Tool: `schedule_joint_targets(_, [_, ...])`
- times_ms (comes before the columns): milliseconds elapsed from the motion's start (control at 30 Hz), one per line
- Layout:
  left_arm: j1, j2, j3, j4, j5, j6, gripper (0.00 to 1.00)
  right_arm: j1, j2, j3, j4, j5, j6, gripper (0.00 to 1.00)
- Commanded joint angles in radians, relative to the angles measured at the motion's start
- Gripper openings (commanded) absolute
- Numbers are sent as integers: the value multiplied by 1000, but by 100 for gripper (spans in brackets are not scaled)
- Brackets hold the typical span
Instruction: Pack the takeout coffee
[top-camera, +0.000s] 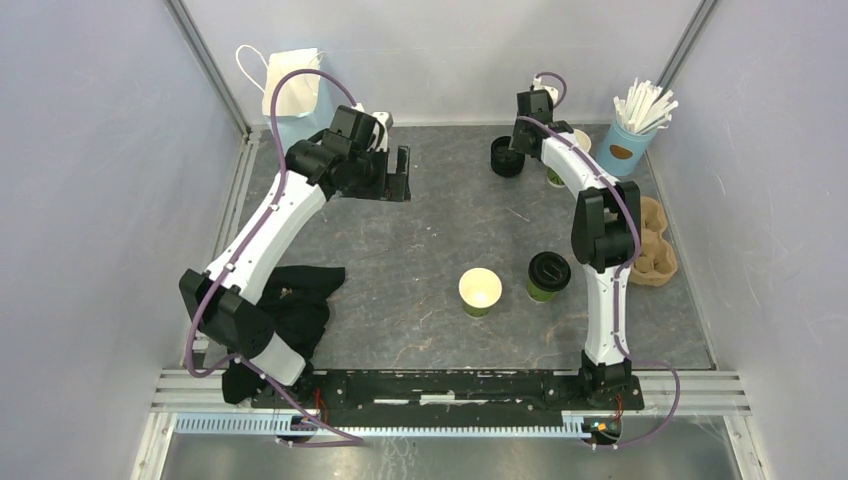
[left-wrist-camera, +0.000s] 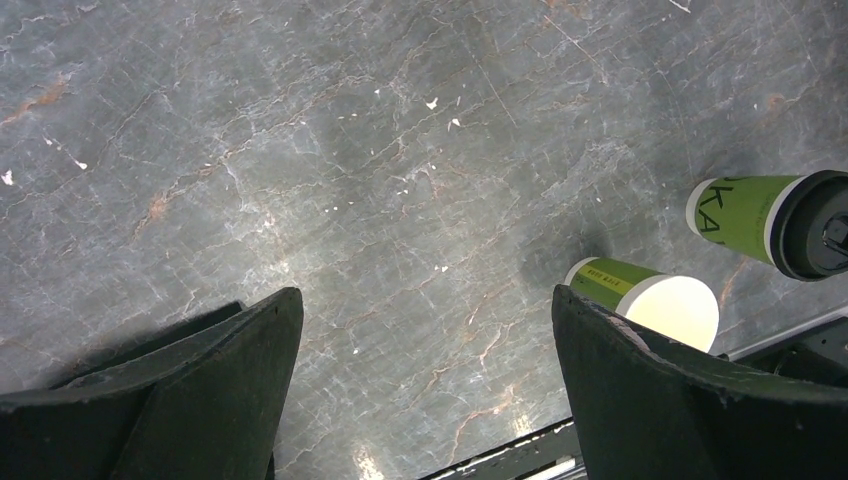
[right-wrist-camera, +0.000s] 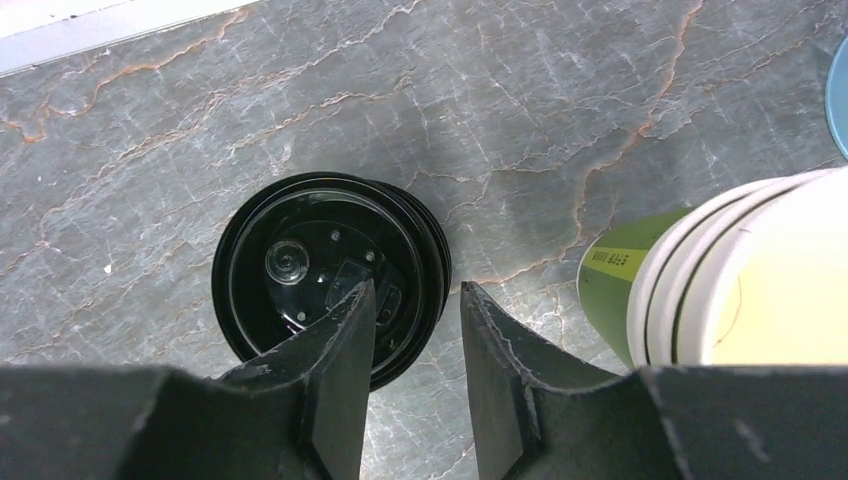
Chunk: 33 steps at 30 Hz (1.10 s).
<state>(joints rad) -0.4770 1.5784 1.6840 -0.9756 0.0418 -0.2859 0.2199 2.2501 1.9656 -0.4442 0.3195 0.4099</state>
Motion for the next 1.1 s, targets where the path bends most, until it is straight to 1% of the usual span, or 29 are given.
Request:
schedule_joint_targets(0, [10,6,39,7,-5,45,100,-1,27,61,6,30,-27,41])
schedule_joint_targets(100, [13,8,41,6,-3,43,100,-1,39,62,6,34,-32,38])
schedule_joint_targets(300, [17,15,46,7,3,44,100,-2,51,64,7,51,-43,36])
schedule_joint_targets(567, [21,19,51,7,9,42,100,-2,55,70,4,68,-66,25])
schedule_joint_targets(633, [21,19,51,9,10,41,100,-3,55,72,5,70,-69,24])
schedule_joint_targets(700, [22,19,50,10,13,41,100,-1,57,73,6,69,-69,25])
schedule_joint_targets(800, [23,18,48,9,14,42,100,-2,61,72,5,63,-70,31])
schedule_joint_targets(867, [23,16,46,10,14,42,100,-2,64,73,6,58,-69,33])
schedule_joint_targets(1067, [23,15,45,10,14,42,100,-2,73,75,7,46,-67,32])
